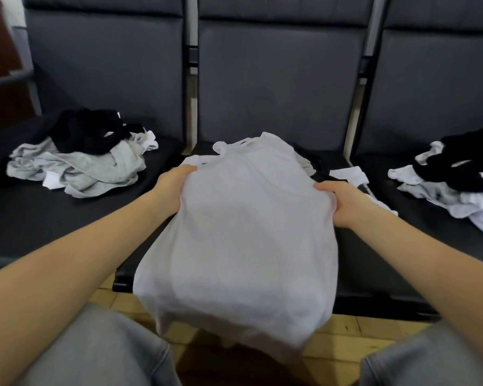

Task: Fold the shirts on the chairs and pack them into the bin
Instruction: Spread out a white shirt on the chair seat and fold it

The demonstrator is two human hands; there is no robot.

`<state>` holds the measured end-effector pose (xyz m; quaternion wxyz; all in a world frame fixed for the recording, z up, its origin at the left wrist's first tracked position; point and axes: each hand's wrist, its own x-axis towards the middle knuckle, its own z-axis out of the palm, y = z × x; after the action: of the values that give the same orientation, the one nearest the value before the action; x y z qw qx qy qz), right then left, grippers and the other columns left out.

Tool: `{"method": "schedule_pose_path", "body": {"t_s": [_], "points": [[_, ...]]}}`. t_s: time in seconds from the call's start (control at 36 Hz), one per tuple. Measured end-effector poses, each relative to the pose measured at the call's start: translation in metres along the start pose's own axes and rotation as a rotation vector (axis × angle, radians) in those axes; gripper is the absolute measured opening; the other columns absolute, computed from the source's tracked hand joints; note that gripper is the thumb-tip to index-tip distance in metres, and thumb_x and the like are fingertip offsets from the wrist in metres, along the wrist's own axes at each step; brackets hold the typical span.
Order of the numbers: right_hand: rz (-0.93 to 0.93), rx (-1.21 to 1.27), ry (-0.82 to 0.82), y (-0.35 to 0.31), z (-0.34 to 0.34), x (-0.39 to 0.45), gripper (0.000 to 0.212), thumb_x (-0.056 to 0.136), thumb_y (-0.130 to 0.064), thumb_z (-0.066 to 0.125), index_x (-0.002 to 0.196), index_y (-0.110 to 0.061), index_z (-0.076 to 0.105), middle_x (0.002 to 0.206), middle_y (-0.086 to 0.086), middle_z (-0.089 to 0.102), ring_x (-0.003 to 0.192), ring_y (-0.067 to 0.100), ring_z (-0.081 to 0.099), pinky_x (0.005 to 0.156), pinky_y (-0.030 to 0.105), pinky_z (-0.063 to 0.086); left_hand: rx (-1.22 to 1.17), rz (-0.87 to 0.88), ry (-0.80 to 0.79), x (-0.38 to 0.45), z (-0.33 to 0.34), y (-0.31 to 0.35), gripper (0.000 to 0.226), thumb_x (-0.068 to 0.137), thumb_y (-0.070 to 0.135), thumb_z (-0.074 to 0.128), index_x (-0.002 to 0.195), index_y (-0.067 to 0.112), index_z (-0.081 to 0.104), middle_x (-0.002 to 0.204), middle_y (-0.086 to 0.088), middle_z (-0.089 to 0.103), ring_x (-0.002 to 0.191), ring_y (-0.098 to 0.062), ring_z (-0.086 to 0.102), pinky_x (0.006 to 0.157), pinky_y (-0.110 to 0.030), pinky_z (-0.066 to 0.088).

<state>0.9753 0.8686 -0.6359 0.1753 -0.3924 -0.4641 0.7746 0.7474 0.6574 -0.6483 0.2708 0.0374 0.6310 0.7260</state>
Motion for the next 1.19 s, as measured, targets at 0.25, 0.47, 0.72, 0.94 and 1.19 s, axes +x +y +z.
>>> {"method": "schedule_pose_path", "body": {"t_s": [0.25, 0.47, 0.72, 0.94, 1.19], "points": [[-0.52, -0.434, 0.35, -0.026, -0.032, 0.022, 0.021, 0.088, -0.005, 0.06, 0.105, -0.016, 0.066, 0.112, 0.009, 0.063, 0.099, 0.024, 0.059, 0.074, 0.029, 0.049, 0.481, 0.41, 0.34, 0.03, -0.033, -0.004, 0.012, 0.097, 0.024, 0.046, 0.096, 0.012, 0.046, 0.078, 0.002, 0.047, 0.072, -0.016, 0.044, 0.071, -0.031, 0.038], [-0.122, -0.267, 0.137, -0.008, -0.033, 0.02, 0.034, 0.084, -0.014, 0.071, 0.117, -0.011, 0.062, 0.111, 0.008, 0.067, 0.101, 0.027, 0.064, 0.089, 0.043, 0.05, 0.94, 0.48, 0.216, 0.013, -0.029, -0.021, 0.022, 0.099, 0.026, 0.043, 0.11, 0.006, 0.045, 0.094, -0.009, 0.055, 0.085, -0.029, 0.052, 0.068, -0.036, 0.037], [0.056, -0.237, -0.072, -0.007, -0.049, -0.013, 0.064, 0.072, -0.027, 0.08, 0.128, -0.011, 0.054, 0.104, 0.002, 0.069, 0.083, 0.014, 0.064, 0.063, 0.024, 0.046, 0.977, 0.376, 0.115, -0.013, -0.037, -0.018, 0.055, 0.091, 0.034, 0.061, 0.133, 0.005, 0.043, 0.111, -0.005, 0.054, 0.099, -0.024, 0.052, 0.075, -0.032, 0.037], [0.172, -0.852, -0.349, 0.008, -0.048, -0.049, 0.03, 0.067, -0.023, 0.084, 0.089, -0.022, 0.064, 0.071, -0.009, 0.061, 0.053, 0.005, 0.039, 0.05, 0.02, 0.018, 1.044, 0.253, -0.011, -0.046, -0.049, -0.021, 0.044, 0.081, 0.036, 0.075, 0.055, 0.015, 0.045, 0.064, 0.002, 0.048, 0.063, -0.016, 0.048, 0.062, -0.028, 0.035], [-0.185, -0.892, -0.436, 0.021, -0.057, -0.068, 0.039, 0.07, -0.017, 0.083, 0.106, -0.011, 0.07, 0.109, -0.006, 0.073, 0.106, 0.009, 0.066, 0.097, 0.022, 0.048, 0.896, 0.305, 0.022, -0.069, -0.049, -0.025, 0.033, 0.101, 0.024, 0.041, 0.113, 0.003, 0.063, 0.111, -0.009, 0.06, 0.108, -0.029, 0.055, 0.085, -0.032, 0.041]]}}
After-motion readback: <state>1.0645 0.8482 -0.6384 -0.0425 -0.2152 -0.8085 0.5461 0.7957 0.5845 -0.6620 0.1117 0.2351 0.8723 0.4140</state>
